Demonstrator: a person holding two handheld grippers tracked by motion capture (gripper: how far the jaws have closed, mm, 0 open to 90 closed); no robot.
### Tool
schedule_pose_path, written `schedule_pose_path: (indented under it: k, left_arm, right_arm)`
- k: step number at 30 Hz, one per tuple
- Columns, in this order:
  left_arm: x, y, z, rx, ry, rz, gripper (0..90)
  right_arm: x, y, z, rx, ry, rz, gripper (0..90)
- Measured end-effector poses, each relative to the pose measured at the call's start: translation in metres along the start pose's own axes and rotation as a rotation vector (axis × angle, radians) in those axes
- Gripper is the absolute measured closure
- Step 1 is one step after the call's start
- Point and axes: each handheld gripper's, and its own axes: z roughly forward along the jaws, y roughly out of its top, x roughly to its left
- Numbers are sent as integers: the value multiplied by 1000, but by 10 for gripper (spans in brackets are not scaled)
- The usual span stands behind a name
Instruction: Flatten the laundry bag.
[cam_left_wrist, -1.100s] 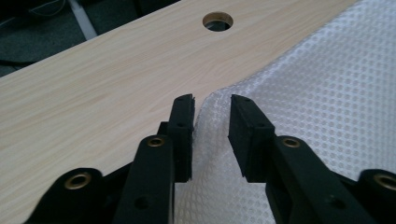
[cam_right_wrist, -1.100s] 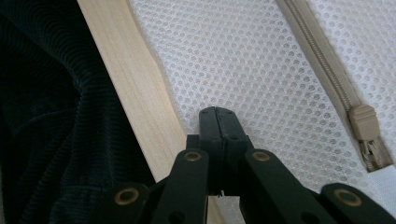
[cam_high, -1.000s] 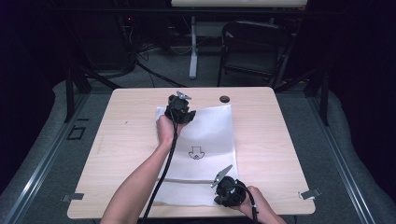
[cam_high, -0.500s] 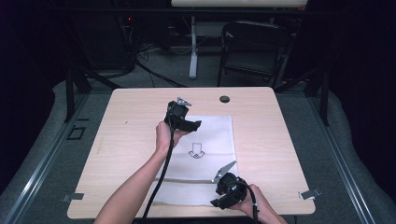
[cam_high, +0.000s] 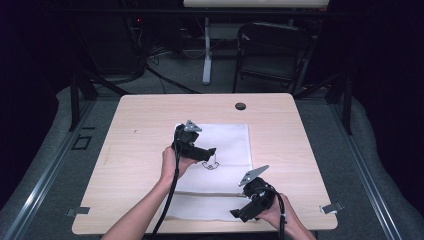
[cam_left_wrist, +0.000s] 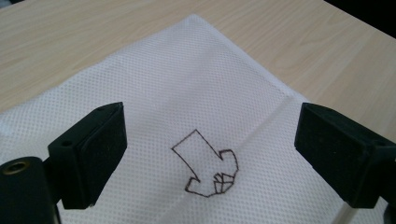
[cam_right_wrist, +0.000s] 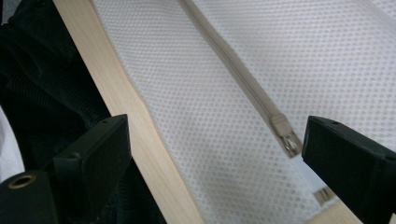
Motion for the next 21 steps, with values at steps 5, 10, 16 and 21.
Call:
schedule_pose_path:
  k: [5,10,16,21]
  left_arm:
    - [-18,-7,-7,15,-30,40,68]
    - [-35,-19,-11,28,-62,89,69]
    - [-46,-28,-10,39,-90,110,72]
    - [-53,-31,-7,41,-107,129,82]
  right_arm:
    - [-9,-4,-8,-19,-27,26,88]
    - [-17,-9,-13,-26,-62,39,110]
    - [-25,-12,-18,-22,-102,59,147]
    - [-31,-16,-18,-11,-142,83,265]
